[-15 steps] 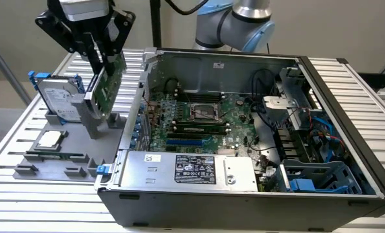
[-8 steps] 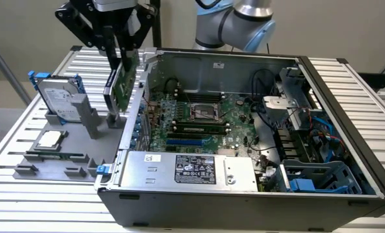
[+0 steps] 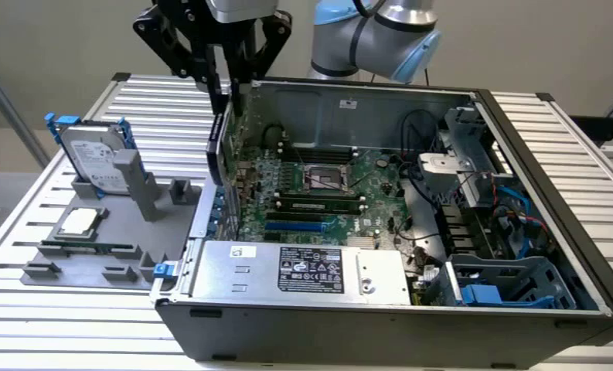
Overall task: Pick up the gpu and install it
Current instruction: 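Pick up the gpu and move the gpu toward the slot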
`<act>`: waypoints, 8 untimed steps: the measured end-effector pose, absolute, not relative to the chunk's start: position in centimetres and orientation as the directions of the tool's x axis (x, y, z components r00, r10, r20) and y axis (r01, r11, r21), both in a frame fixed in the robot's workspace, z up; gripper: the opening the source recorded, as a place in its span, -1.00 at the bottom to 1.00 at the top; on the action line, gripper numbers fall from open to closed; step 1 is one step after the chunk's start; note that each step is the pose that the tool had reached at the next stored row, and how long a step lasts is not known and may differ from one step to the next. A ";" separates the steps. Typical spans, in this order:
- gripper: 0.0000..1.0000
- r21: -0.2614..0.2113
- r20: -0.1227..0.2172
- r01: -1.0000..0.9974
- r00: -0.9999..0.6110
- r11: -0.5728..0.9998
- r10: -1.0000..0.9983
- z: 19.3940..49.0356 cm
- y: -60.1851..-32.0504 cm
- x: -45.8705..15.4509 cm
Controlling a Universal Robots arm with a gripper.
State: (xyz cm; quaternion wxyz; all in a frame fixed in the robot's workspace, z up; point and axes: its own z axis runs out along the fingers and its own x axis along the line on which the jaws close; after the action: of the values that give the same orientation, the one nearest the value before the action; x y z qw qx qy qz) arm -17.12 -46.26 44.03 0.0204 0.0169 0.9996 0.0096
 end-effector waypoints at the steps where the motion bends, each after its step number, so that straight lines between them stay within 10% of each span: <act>1: -1.00 0.020 -0.040 0.033 -0.999 0.999 0.034 43.9 -46.3 -16.7; 8: -1.00 0.015 -0.041 0.033 -0.999 0.999 0.034 42.6 -46.3 -13.5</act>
State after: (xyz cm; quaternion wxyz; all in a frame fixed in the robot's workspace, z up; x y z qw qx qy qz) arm -13.48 -46.26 42.64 0.0205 0.0168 0.9996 0.0074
